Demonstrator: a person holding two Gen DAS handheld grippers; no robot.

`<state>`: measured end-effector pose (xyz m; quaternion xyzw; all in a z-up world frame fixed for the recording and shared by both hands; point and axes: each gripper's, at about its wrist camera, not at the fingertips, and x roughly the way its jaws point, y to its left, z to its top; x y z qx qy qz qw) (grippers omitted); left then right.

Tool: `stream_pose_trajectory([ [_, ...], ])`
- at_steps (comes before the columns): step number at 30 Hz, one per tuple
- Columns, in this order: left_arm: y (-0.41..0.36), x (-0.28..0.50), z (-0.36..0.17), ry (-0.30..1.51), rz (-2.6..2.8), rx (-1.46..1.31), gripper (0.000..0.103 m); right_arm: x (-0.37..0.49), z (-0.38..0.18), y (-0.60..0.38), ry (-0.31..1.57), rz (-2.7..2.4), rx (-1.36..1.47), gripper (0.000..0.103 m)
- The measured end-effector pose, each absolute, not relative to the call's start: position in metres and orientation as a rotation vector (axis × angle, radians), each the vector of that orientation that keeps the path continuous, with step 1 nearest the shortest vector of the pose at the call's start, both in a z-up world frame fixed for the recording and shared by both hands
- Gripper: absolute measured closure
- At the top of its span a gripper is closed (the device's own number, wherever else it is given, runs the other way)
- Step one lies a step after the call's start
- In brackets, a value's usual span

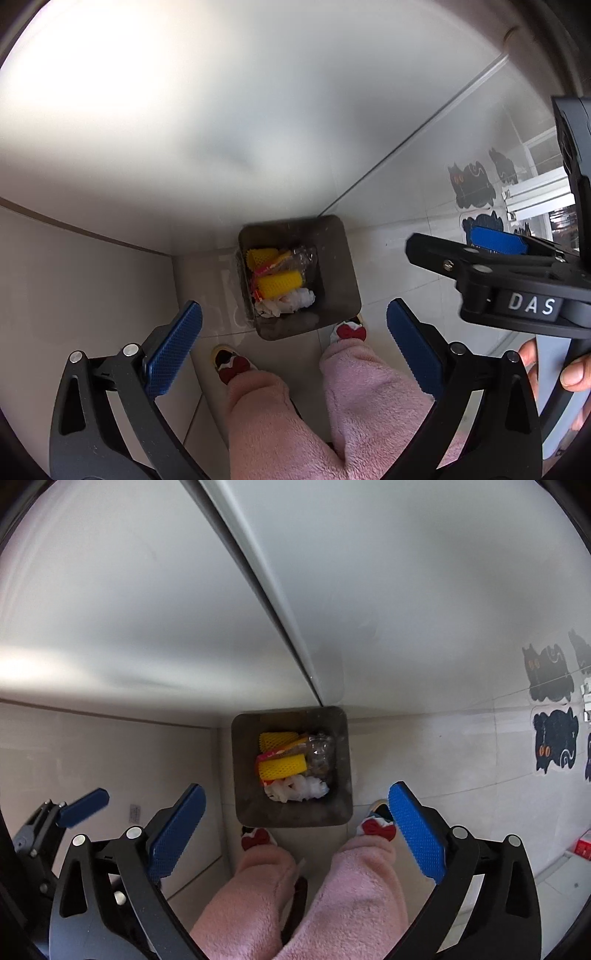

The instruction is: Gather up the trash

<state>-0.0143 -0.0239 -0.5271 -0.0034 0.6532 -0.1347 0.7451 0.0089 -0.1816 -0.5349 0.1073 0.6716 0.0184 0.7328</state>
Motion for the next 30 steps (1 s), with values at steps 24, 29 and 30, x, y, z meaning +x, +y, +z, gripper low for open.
stream_pose_trajectory([
  [24,0.025,-0.041,-0.209,0.901,-0.173,-0.036,0.008,-0.017,-0.250,-0.194,1.082,0.068,0.088,0.003],
  [29,0.028,-0.033,-0.153,0.819,-0.151,-0.015,0.008,-0.013,-0.184,-0.195,0.944,0.066,0.049,0.003],
  [30,0.029,-0.030,-0.143,0.813,-0.149,-0.013,0.008,-0.012,-0.173,-0.195,0.925,0.063,0.046,0.003],
])
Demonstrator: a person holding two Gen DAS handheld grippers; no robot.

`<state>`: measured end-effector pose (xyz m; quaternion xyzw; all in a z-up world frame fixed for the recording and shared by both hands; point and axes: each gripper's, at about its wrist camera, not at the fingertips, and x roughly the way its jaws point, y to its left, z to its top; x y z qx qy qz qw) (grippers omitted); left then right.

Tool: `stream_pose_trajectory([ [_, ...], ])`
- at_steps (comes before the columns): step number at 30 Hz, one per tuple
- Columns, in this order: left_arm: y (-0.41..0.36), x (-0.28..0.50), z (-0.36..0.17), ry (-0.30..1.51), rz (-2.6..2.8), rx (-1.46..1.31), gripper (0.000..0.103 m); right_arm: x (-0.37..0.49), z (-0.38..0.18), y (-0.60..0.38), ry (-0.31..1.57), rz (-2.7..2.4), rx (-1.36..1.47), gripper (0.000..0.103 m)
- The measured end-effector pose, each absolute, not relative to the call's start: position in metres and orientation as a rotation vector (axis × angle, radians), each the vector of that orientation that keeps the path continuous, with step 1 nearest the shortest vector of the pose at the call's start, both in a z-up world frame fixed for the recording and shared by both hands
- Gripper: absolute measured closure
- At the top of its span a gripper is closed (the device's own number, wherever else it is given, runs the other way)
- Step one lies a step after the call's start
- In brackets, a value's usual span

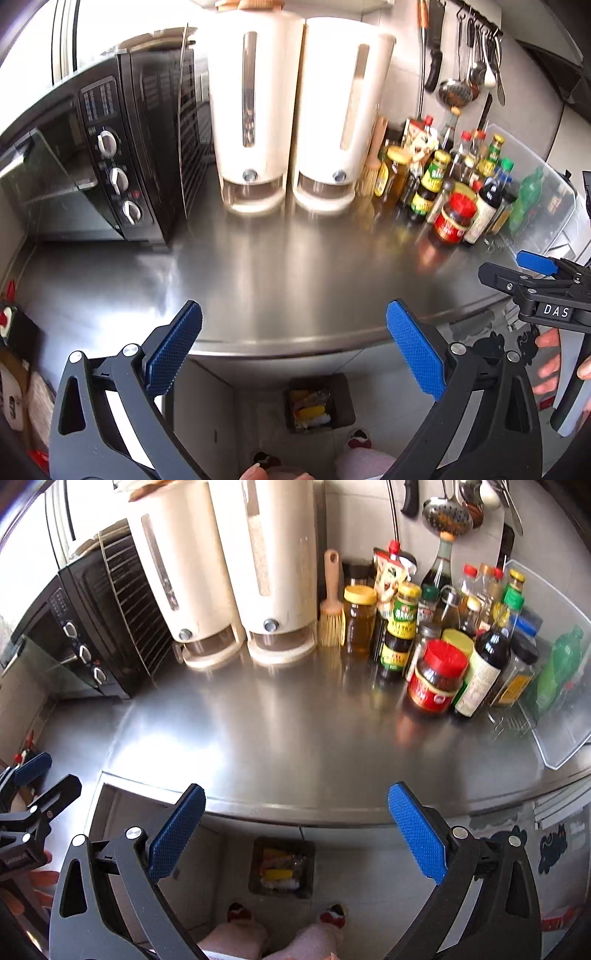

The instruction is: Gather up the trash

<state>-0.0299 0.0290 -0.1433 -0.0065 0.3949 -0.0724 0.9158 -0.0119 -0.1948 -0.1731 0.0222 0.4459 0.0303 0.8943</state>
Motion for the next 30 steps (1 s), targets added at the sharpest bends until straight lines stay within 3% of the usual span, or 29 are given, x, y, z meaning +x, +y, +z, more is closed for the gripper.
stream_pose_trajectory([
  [13,0.021,-0.019,-0.066,0.700,-0.064,0.060,0.008,-0.003,-0.079,-0.194,0.783,-0.052,0.017,0.003],
  [30,0.021,0.009,-0.053,0.686,-0.057,0.010,0.008,0.017,-0.056,-0.189,0.752,-0.036,0.023,0.003],
])
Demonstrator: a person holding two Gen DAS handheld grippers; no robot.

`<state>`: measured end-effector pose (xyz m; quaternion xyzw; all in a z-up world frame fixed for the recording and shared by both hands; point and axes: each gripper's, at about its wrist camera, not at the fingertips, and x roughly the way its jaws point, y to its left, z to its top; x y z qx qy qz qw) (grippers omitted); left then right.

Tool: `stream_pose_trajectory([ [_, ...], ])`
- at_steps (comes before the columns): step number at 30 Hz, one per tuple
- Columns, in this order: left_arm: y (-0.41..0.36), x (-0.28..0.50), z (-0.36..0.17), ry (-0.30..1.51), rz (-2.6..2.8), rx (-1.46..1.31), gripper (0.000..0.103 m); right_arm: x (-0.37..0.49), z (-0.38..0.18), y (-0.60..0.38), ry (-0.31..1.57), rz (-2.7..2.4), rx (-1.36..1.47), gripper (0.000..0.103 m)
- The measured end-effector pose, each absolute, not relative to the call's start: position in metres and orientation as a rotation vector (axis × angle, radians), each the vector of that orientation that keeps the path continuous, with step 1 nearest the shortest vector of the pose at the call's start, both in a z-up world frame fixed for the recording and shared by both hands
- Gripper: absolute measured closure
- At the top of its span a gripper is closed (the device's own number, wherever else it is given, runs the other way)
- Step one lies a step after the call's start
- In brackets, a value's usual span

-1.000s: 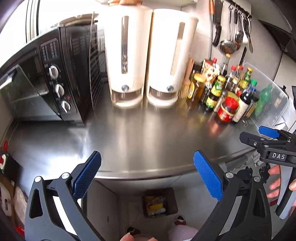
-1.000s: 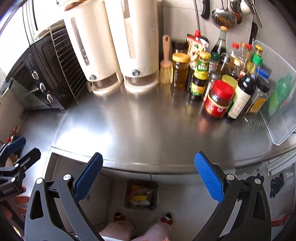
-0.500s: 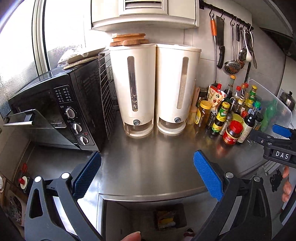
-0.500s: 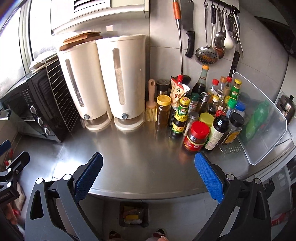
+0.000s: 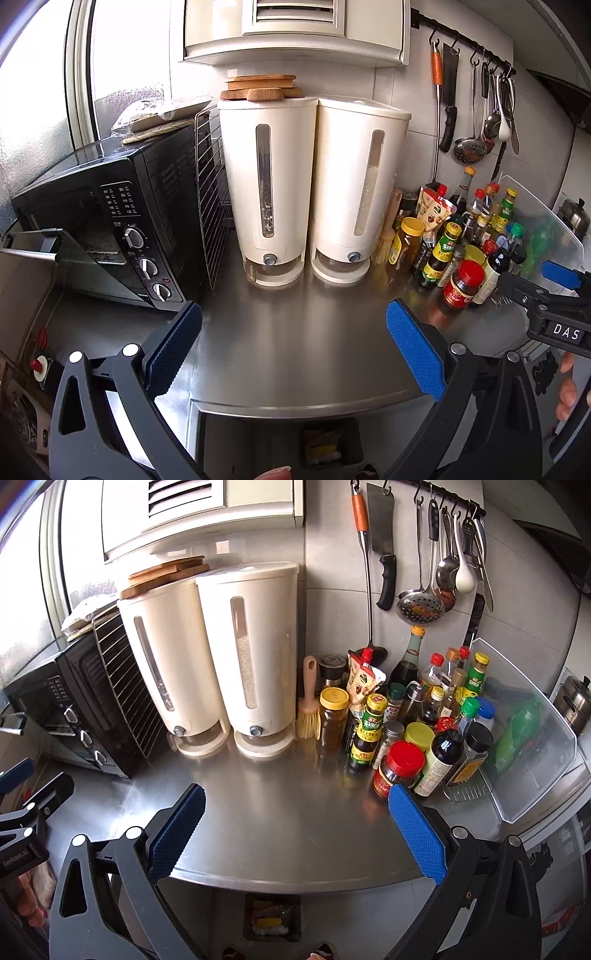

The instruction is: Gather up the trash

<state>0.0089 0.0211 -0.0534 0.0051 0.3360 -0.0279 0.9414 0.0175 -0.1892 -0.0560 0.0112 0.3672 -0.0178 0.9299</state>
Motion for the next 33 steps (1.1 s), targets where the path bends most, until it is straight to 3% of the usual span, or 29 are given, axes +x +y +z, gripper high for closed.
stream_pose_trajectory([
  [33,0.015,0.007,-0.043,0.676,-0.058,0.018,0.008,0.019,-0.048,-0.196,0.741,-0.030,0.040,0.003],
])
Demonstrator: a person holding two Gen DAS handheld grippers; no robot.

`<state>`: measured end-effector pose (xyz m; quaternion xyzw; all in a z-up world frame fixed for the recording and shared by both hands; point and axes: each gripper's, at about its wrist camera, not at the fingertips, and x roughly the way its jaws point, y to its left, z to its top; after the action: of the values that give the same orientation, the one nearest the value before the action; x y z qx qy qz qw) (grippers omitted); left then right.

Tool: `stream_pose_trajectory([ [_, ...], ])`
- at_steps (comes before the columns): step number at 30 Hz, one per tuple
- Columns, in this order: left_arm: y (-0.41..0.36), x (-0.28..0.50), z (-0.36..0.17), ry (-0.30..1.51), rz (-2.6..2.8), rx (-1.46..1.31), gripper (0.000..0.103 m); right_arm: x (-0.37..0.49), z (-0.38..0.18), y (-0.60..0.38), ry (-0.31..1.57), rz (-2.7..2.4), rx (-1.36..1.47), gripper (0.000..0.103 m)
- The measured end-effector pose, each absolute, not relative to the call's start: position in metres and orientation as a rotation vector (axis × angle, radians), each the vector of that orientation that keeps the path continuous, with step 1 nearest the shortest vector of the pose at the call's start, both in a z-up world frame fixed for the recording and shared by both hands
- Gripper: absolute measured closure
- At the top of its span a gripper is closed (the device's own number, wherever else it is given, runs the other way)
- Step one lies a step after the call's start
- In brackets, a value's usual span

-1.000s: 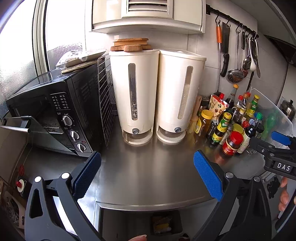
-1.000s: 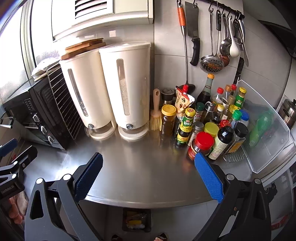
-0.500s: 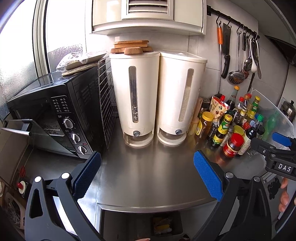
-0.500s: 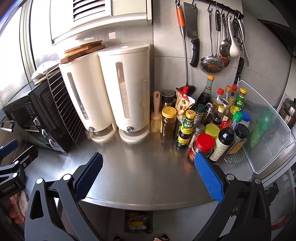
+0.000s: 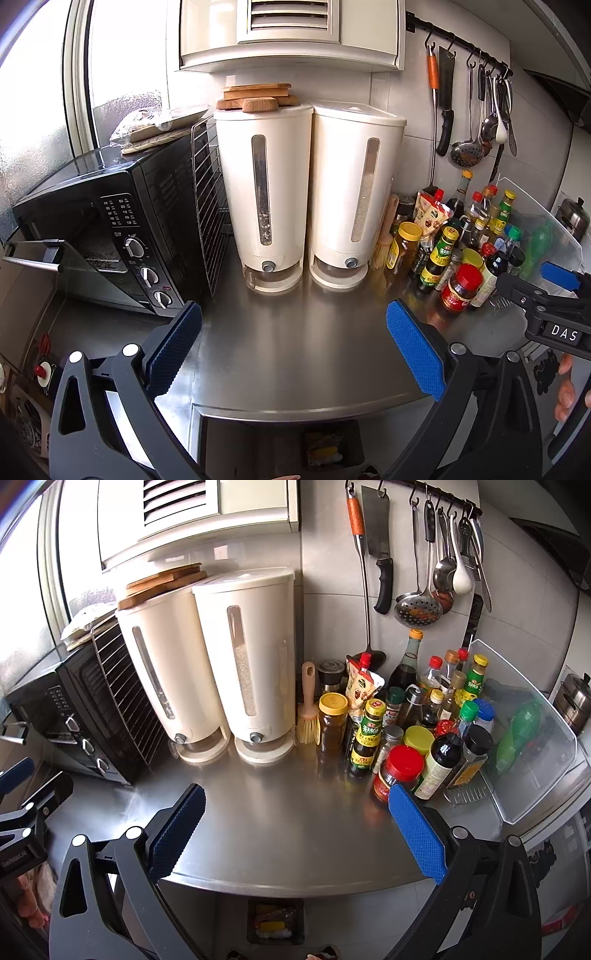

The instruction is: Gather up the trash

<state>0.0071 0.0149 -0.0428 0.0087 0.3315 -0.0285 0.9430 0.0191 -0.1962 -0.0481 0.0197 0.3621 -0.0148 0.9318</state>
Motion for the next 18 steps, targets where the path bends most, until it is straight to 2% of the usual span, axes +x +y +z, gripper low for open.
stream_pose_trajectory([
  [18,0.0161,0.0028,-0.0389,0.668,-0.057,0.014,0.008,0.0134,-0.0437,-0.1978,0.733,-0.028,0.039,0.003],
])
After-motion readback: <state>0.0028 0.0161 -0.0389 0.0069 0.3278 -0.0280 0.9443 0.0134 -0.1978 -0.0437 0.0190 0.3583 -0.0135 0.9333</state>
